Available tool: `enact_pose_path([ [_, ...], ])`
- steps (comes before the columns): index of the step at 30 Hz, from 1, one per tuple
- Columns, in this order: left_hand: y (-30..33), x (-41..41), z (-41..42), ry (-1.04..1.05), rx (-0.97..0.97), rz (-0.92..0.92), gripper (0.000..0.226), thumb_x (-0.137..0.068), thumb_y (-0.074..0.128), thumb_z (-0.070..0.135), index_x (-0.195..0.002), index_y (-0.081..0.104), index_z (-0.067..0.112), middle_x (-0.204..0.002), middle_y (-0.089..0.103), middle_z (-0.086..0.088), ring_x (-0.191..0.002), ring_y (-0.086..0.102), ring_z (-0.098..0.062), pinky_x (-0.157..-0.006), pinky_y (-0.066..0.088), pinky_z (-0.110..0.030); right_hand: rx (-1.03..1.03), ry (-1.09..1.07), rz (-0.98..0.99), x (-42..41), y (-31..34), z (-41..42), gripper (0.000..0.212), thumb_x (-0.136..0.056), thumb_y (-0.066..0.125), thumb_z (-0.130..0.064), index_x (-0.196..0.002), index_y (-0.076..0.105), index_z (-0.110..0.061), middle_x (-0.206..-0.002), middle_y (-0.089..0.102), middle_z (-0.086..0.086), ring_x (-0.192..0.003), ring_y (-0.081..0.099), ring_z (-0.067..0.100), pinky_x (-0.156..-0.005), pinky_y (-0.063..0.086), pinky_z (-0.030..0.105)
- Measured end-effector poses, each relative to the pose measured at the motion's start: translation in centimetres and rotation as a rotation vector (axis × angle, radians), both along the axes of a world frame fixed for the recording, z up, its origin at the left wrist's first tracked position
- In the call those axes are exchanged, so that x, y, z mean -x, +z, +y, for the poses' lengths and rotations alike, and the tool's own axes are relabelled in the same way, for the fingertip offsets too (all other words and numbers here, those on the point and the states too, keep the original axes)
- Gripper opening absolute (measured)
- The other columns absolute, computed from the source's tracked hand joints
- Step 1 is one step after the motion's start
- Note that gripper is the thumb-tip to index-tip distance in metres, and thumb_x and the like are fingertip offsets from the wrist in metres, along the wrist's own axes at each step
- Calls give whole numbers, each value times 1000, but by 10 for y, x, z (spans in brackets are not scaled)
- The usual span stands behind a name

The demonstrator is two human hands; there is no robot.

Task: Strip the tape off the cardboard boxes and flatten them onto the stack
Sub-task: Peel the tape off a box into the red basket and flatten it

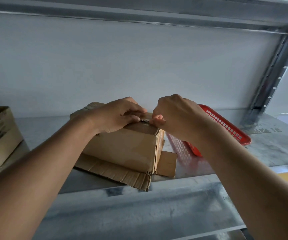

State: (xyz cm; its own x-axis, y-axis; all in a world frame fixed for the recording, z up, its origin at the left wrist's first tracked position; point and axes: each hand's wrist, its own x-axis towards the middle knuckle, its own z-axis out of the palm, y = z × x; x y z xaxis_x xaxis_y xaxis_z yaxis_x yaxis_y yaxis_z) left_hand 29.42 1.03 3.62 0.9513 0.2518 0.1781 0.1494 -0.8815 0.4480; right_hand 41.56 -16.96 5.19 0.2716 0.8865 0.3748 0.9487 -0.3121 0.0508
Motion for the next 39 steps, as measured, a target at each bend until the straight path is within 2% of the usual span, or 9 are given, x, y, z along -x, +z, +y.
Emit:
enact_pose_path([
  [3, 4, 2, -5, 8, -32, 16, 28, -108, 52, 26, -129, 68, 38, -124, 54, 17, -111, 52, 3, -74, 26, 6, 1, 65, -23, 1, 2, 4, 16, -97, 63, -27, -106, 76, -26, -99, 68, 1, -88, 68, 26, -71, 58, 39],
  [7, 8, 4, -11, 30, -73, 24, 24, -111, 45, 28, -116, 63, 43, -127, 56, 15, -104, 52, 5, -71, 25, 7, 7, 142, -23, 0, 5, 8, 14, -91, 68, -19, -95, 81, -23, -82, 57, -10, -78, 55, 15, -66, 51, 32],
  [16, 8, 3, -10, 44, -87, 39, 25, -110, 46, 31, -125, 66, 34, -126, 55, 16, -97, 49, 11, -69, 26, 6, 35, 173, -37, -3, 9, 11, 14, -91, 70, -21, -96, 83, -22, -91, 73, -5, -77, 50, 11, -75, 57, 38],
  [22, 3, 3, -6, -12, -81, 46, 28, -109, 48, 27, -129, 67, 34, -122, 54, 14, -111, 52, -4, -87, 36, -9, -1, 119, 78, -7, 12, 11, 8, -91, 78, -29, -96, 81, -24, -96, 74, -5, -76, 63, 11, -60, 42, 17],
  [24, 4, 4, -5, -15, -78, 34, 26, -109, 49, 28, -125, 69, 36, -123, 56, 13, -113, 53, -5, -90, 38, -14, 15, 89, 69, -3, 12, 17, 3, -92, 75, -27, -91, 78, -27, -100, 71, 1, -83, 66, 22, -64, 49, 27],
  [28, 6, 6, -4, 9, -72, 12, 34, -109, 46, 14, -117, 72, 33, -120, 58, 16, -106, 51, 7, -74, 29, 4, 88, 59, -4, 10, 10, 25, 12, -89, 73, -21, -100, 74, -25, -103, 68, 5, -90, 67, 28, -76, 59, 41],
  [31, 6, 7, -2, 2, -45, 9, 36, -107, 46, 9, -117, 73, 32, -120, 59, 17, -109, 52, 7, -71, 26, 7, 123, 51, -28, 17, 16, 26, 11, -88, 73, -19, -99, 73, -22, -96, 65, 4, -89, 66, 30, -71, 57, 38],
  [35, 10, 10, -5, 5, -2, -6, 25, -108, 51, 24, -108, 75, 29, -111, 62, 12, -99, 52, 9, -67, 29, 5, 197, 1, -159, 29, 22, 28, 13, -95, 63, -14, -88, 53, -19, -74, 40, -1, -61, 47, 17, -49, 32, 24],
  [39, 13, 16, -10, -10, 40, -13, 38, -108, 52, 21, -89, 64, 51, -99, 60, 21, -82, 47, 28, -65, 29, 6, 266, 25, -212, 35, 28, 35, 35, -91, 65, -13, -70, 38, -21, -72, 40, -2, -57, 41, 11, -54, 40, 28],
])
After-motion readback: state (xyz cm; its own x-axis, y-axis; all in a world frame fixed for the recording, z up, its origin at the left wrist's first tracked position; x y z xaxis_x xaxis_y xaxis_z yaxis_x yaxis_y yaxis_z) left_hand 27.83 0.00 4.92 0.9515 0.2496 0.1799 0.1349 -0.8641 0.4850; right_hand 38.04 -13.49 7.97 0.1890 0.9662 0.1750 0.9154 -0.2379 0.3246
